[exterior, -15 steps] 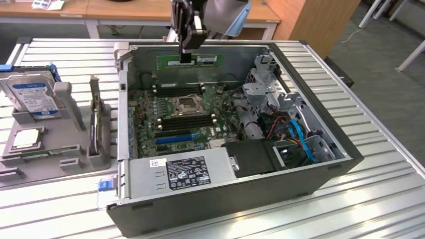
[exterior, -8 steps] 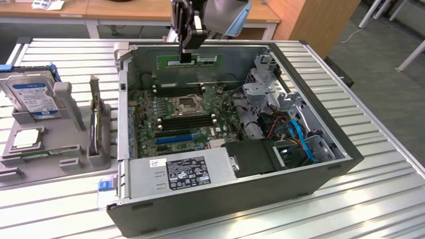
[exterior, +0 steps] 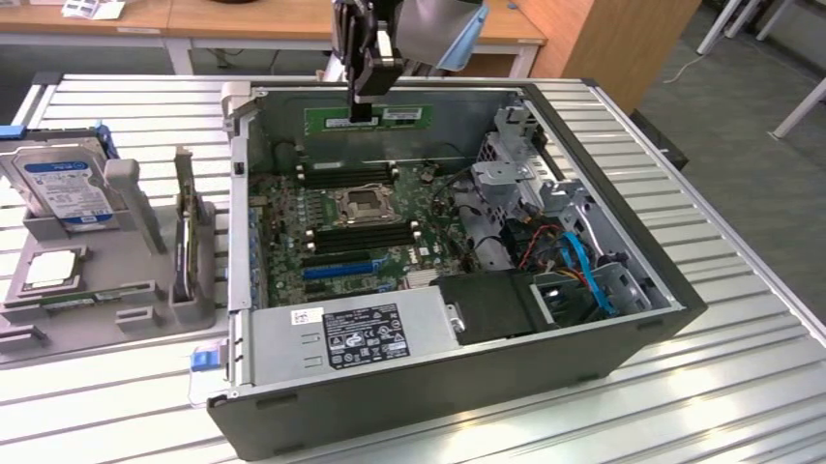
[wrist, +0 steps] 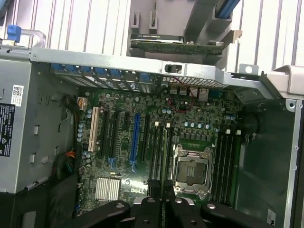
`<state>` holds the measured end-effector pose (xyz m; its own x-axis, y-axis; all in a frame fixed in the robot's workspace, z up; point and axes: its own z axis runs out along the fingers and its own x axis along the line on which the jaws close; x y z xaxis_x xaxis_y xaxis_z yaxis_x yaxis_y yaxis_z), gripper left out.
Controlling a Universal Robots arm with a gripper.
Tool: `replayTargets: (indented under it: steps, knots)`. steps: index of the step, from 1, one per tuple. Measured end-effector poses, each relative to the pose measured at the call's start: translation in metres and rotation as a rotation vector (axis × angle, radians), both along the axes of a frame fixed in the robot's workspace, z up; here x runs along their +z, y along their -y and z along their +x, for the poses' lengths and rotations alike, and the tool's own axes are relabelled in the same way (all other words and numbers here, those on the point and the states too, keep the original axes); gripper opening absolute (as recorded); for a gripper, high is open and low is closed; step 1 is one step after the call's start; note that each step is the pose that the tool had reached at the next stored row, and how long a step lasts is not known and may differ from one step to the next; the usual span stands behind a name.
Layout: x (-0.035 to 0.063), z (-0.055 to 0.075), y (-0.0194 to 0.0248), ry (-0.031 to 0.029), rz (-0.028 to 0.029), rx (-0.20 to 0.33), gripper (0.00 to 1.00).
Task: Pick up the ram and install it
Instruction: 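Insert the ram into the slot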
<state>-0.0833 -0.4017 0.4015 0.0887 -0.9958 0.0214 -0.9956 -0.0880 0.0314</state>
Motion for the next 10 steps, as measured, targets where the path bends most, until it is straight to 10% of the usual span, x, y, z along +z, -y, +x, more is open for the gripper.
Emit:
replayTargets:
  steps: [4,10]
  knots:
    - [-0.0001,0.0004,0.0015,0.0001,0.0160,0.000,0.13]
    - [-0.0003,0.0004,0.0015,0.0000,0.0172,0.000,0.13]
